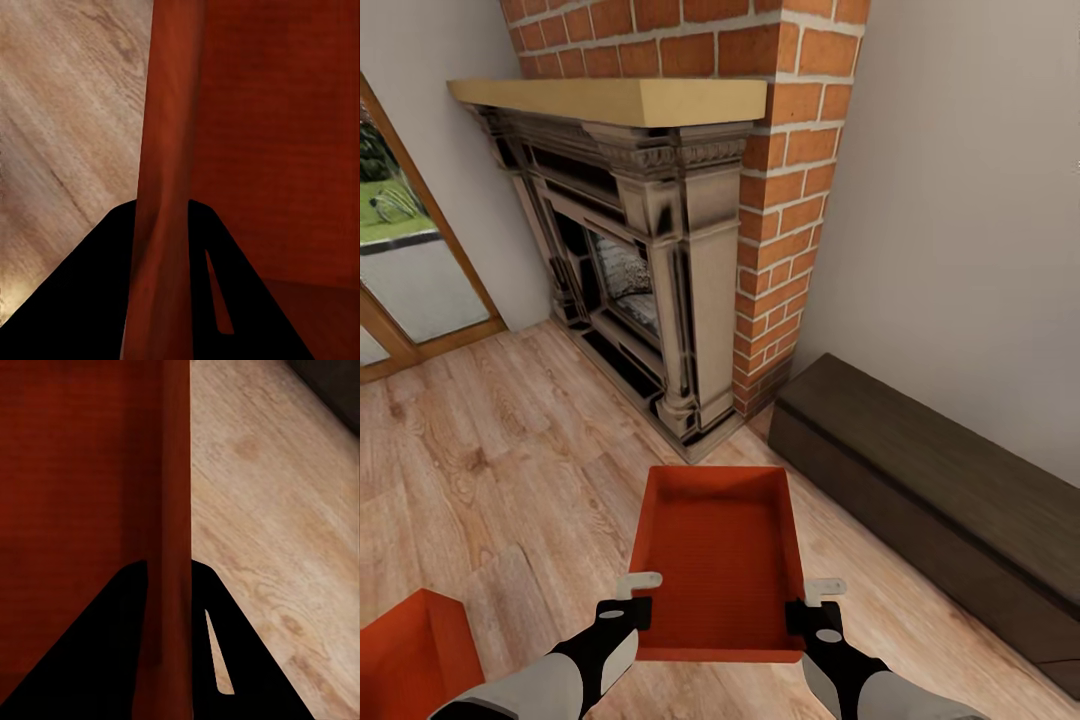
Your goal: Move the two storage containers from the living room to the garage. In the garage, place one container on the floor and stack the other container on top of it (either order is fine).
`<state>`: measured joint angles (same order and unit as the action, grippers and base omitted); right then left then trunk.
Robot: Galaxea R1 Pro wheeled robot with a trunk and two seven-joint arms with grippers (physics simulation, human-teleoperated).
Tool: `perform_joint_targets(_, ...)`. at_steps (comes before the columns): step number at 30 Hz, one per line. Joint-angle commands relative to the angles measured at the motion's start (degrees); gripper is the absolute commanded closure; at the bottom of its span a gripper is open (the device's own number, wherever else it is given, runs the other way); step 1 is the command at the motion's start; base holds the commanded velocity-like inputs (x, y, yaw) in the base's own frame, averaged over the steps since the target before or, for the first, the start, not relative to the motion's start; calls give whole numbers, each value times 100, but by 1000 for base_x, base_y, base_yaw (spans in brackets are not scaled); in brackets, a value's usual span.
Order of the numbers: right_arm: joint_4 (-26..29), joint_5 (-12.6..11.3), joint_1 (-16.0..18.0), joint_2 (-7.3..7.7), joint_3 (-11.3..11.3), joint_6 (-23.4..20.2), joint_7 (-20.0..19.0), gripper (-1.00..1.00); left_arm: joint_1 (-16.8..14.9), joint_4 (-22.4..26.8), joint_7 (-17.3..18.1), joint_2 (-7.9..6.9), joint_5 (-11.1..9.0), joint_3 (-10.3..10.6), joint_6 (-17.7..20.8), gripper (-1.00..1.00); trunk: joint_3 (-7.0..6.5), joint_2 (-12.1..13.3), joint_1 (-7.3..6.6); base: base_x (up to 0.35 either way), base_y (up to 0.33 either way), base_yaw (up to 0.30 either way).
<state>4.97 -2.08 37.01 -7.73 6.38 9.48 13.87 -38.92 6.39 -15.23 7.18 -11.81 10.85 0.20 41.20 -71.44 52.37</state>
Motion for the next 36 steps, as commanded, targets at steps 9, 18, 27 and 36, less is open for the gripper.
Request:
perform_joint_targets(9, -13, -30, 0, -18, -84, 23, 10, 100, -1, 12, -43, 2, -18, -5, -10, 100, -158, 360, -198, 0, 0, 0)
perform_joint_targets(18, -13, -45, 3, -18, -92, 12, 10, 100, -1, 12, -46, 2, -15, -7, -11, 100, -303, 681, -374, 0, 0, 0)
perform_joint_targets(27, -15, -53, 3, -5, -95, -23, 19, 100, -1, 12, -51, 12, -15, -7, -11, 100, -374, 681, -374, 0, 0, 0)
perform_joint_targets(36, -22, -56, 3, -1, -102, -21, 19, 100, -1, 20, -59, 11, -15, -10, -11, 100, -459, 681, -374, 0, 0, 0)
